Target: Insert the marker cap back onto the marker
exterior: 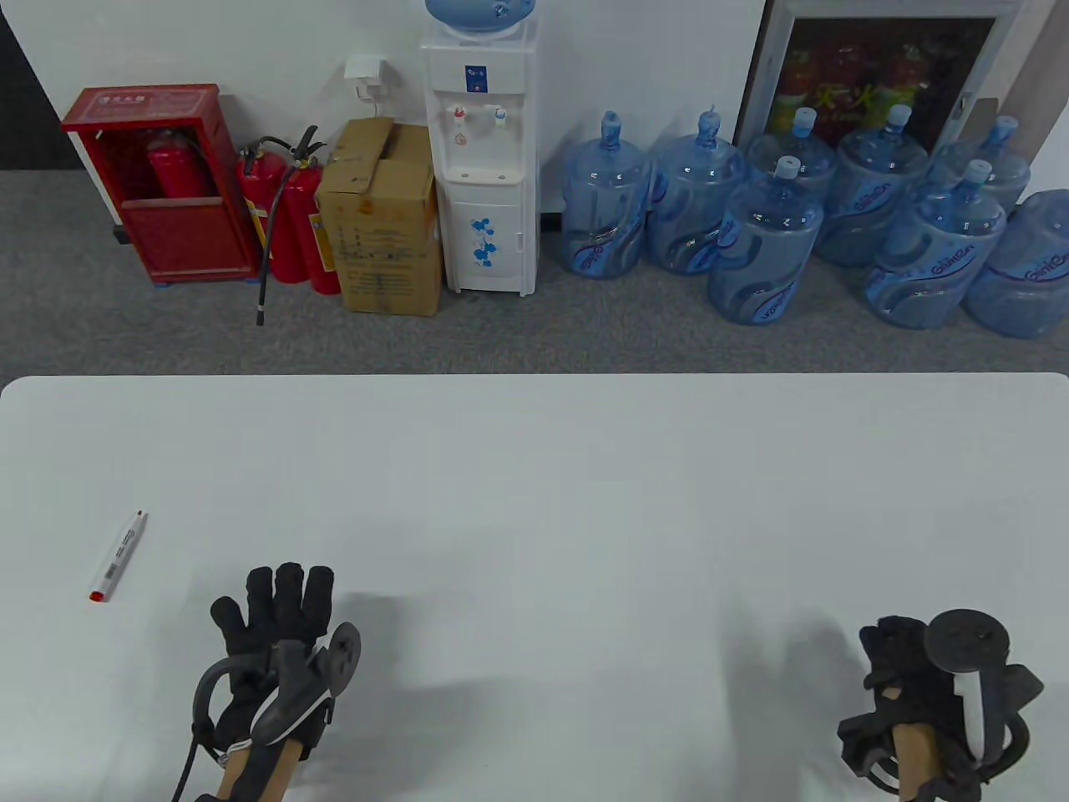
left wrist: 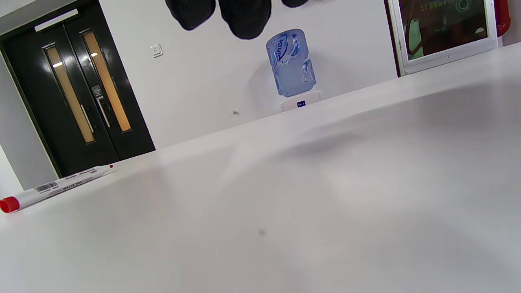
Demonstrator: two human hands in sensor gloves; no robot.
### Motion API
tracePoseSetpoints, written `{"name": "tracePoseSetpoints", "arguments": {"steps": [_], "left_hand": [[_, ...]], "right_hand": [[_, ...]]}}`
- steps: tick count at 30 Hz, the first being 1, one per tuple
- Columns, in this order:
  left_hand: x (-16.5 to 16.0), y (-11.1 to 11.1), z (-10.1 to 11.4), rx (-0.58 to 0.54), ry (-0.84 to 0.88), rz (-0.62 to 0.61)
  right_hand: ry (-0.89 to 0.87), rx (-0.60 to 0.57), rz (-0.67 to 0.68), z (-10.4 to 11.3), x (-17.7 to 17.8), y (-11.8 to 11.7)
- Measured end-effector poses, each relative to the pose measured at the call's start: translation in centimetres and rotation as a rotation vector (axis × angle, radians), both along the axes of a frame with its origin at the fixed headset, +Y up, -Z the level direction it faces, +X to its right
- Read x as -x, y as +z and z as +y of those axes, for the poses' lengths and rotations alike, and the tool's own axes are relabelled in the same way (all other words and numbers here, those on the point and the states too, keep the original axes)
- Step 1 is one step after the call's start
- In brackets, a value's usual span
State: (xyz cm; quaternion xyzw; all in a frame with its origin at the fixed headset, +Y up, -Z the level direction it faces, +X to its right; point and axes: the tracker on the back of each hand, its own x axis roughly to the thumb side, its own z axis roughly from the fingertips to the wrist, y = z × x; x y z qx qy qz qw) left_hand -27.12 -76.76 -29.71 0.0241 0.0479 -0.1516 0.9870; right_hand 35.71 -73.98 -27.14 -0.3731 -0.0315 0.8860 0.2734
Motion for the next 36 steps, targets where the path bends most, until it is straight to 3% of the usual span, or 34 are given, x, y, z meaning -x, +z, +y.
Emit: {"name": "tracePoseSetpoints", "arguments": {"steps": [9,14,19,26,36], "left_hand": [[0.0,0.0,-0.1,0.001,0.001,-0.001],[0.0,0.1,0.0,0.005,0.001,0.000],[-0.1,0.1,0.0,0.003,0.000,-0.005],[-0.1,0.1,-0.1,0.008,0.000,-0.007],[-0.3,0.2,0.2,-0.004,-0.003,-0.022]], "right_hand": [[-0.219,-0.221,0.247,3.9,9.5,-2.9],[-0.410,-0.322,0.384,4.5,15.0,-3.9],[-0.544,-0.372,0.504,3.8,20.2,-5.1],[-0.671,-0.341,0.606,2.1,26.1,-6.2],[-0.789,-0.324,0.643,-1.7,27.9,-6.0]]}}
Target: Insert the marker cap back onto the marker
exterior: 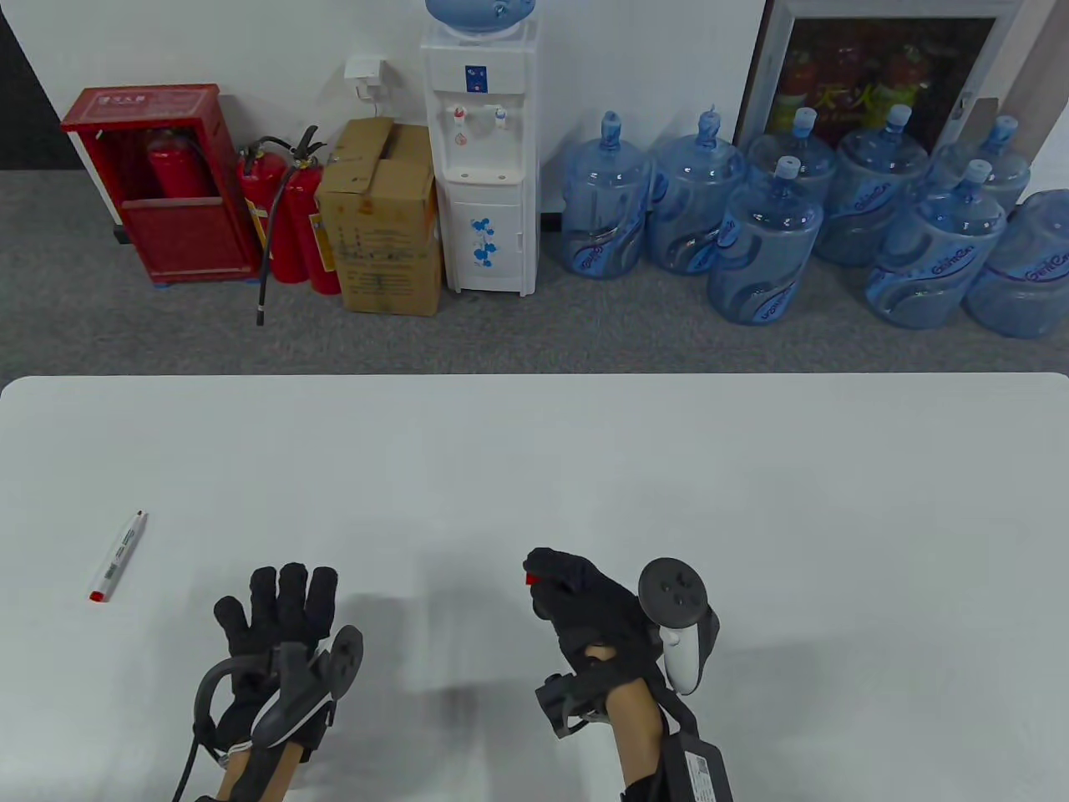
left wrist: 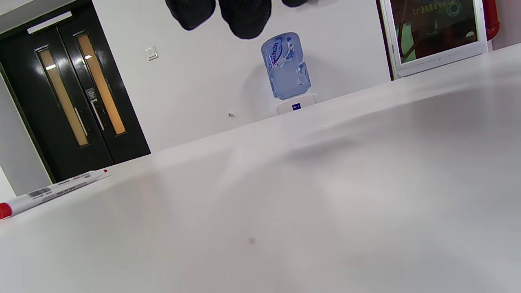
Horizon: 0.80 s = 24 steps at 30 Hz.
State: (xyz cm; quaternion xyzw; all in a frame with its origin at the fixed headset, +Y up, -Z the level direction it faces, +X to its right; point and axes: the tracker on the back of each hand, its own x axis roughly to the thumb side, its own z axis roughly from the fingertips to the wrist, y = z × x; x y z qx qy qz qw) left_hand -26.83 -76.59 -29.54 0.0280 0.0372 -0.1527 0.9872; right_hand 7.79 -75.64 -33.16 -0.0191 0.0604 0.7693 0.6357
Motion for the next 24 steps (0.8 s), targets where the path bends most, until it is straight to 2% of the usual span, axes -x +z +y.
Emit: {"name": "tracePoseSetpoints", "arguments": {"steps": [4,11,17,24], "left_hand": [[-0.1,0.0,0.0,-0.007,-0.007,-0.003],[0.3,-0.1,-0.1,-0.001,-0.016,0.015],[1.0,-0.3,0.0,0.004,-0.002,0.043],[3.2,-1.5,0.6,0.029,0.089,0.130]], "right_hand": [[-0.020,0.039,0.027,-1.4,0.1,0.3],[-0.043,-0.015,-0.079,-1.9,-0.5,1.3],[-0.111,0.006,-0.088,-2.1,-0.6,1.6],[-0.129,0.020,-0.072,-2.0,-0.5,1.9]]}}
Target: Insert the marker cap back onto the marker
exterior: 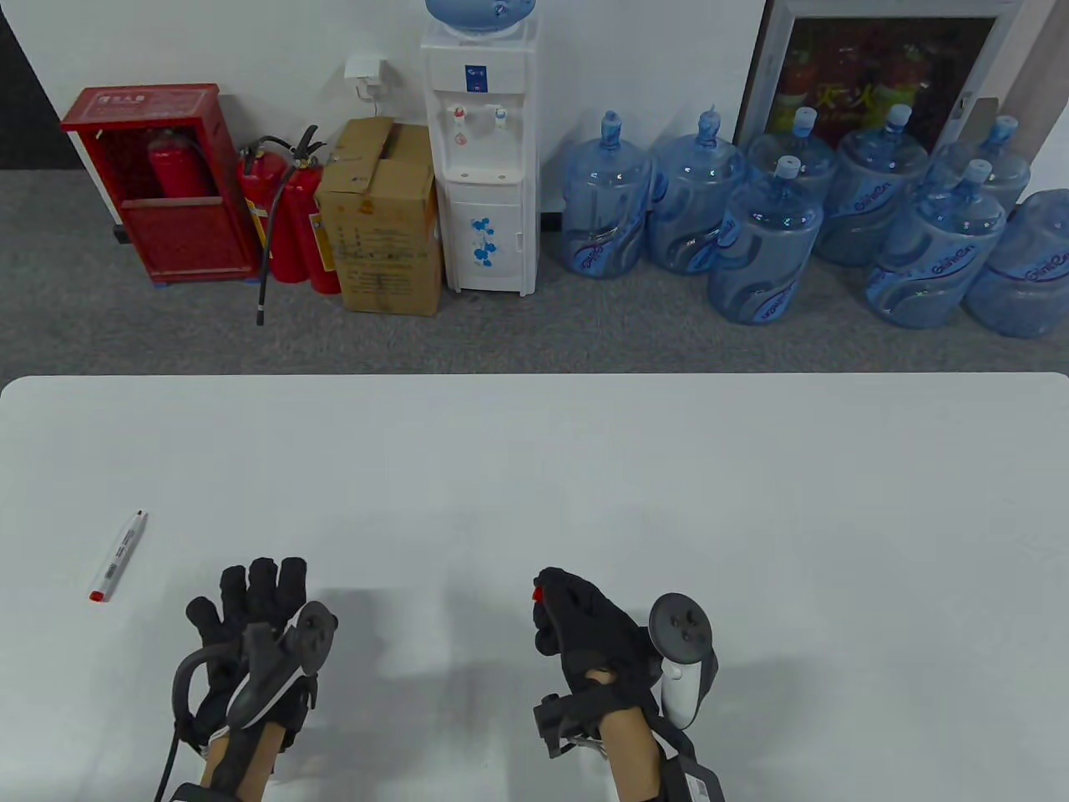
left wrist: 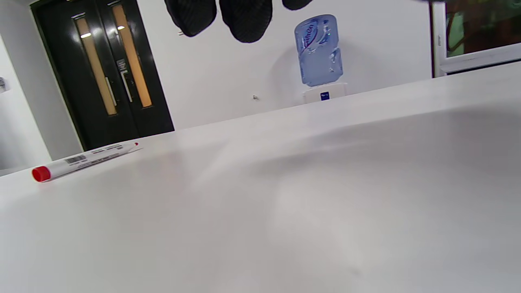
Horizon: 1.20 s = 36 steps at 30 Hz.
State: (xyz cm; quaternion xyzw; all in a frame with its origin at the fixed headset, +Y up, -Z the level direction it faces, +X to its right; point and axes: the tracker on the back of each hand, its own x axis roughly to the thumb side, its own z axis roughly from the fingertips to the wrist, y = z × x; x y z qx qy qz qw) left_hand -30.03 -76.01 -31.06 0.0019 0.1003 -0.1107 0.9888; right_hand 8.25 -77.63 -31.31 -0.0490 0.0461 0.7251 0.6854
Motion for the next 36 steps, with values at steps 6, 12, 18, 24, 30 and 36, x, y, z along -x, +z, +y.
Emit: {"name": "tracePoseSetpoints", "arguments": {"steps": [6,12,18,24,30,36], "left_hand": [[0.6,-1.9,1.4,-0.008,-0.055,0.014],[5.6,-5.6,4.1,-0.055,-0.006,0.164],[12.7,-7.6,4.2,-0.006,-0.067,0.350],[18.2,-7.5,1.7,0.054,0.049,0.503],[20.3,-8.6,0.5,0.102,-0.047,0.509],[20.1,-10.0,0.7,0.135,-0.061,0.519]], "right_hand": [[0.023,-0.012,0.000,0.1,0.0,0.4],[0.018,-0.022,-0.089,0.2,-0.8,0.4],[0.024,-0.024,-0.093,0.2,-1.1,-0.1],[0.063,-0.055,-0.115,0.3,-1.2,-0.3],[0.086,-0.058,-0.100,0.2,-1.0,-0.6],[0.128,-0.063,-0.106,-0.1,-0.5,-1.0]]}}
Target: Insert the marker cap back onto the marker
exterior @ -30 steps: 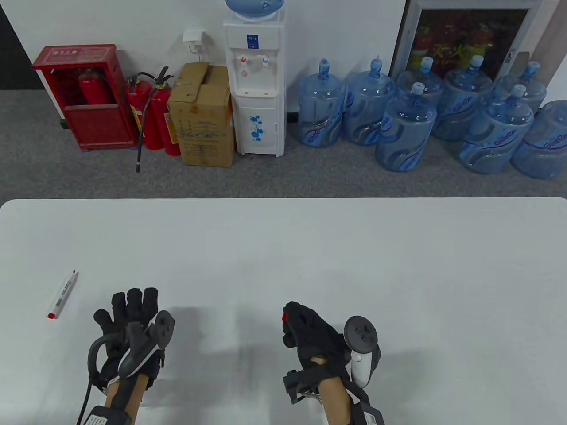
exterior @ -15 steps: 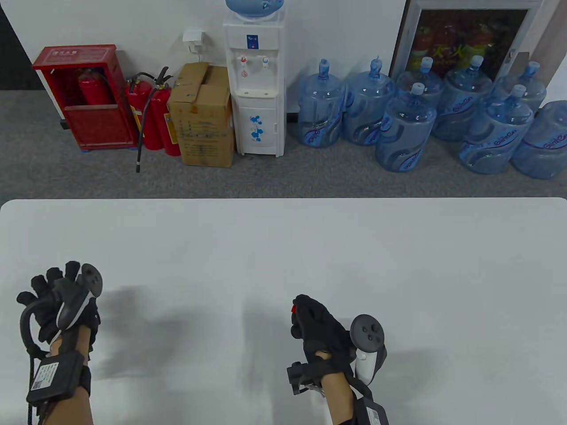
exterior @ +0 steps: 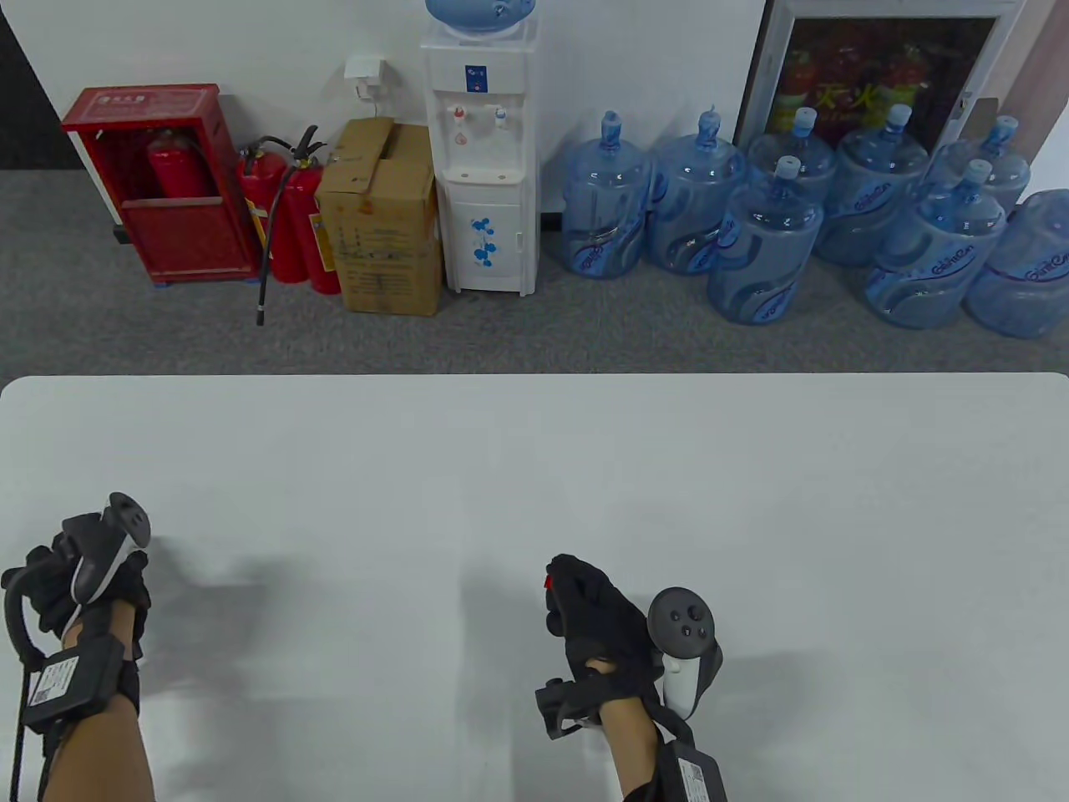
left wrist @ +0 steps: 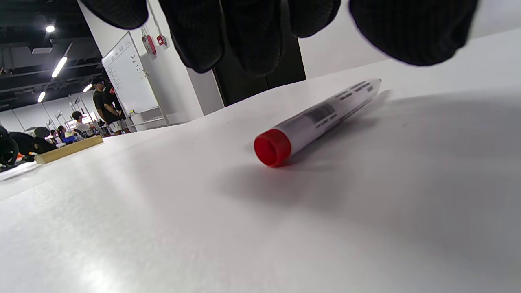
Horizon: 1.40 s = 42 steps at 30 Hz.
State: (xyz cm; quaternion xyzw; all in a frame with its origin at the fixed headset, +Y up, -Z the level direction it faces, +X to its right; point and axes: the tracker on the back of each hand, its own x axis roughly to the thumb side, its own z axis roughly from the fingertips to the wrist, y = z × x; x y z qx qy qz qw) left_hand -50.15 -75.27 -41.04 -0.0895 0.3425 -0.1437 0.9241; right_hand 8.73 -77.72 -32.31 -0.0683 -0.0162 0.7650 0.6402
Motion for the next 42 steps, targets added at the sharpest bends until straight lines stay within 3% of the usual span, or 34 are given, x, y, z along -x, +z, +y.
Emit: {"name": "tracePoseSetpoints", "arguments": {"steps": [10,19,24,42], "left_hand": [[-0.1,-0.8,-0.8,0.079,-0.046,0.035],[0.4,-1.2,-0.9,0.072,-0.012,0.066],[1.5,-1.1,-0.7,0.031,0.102,0.145],[1.7,-1.8,0.2,0.039,0.071,0.193]], "right_hand": [[0.023,-0.014,0.013,0.2,0.2,0.0],[0.012,-0.013,0.010,0.2,0.1,0.0],[0.017,-0.013,0.012,0.2,0.1,0.0],[0.053,0.002,0.013,0.0,0.1,-0.1]]}}
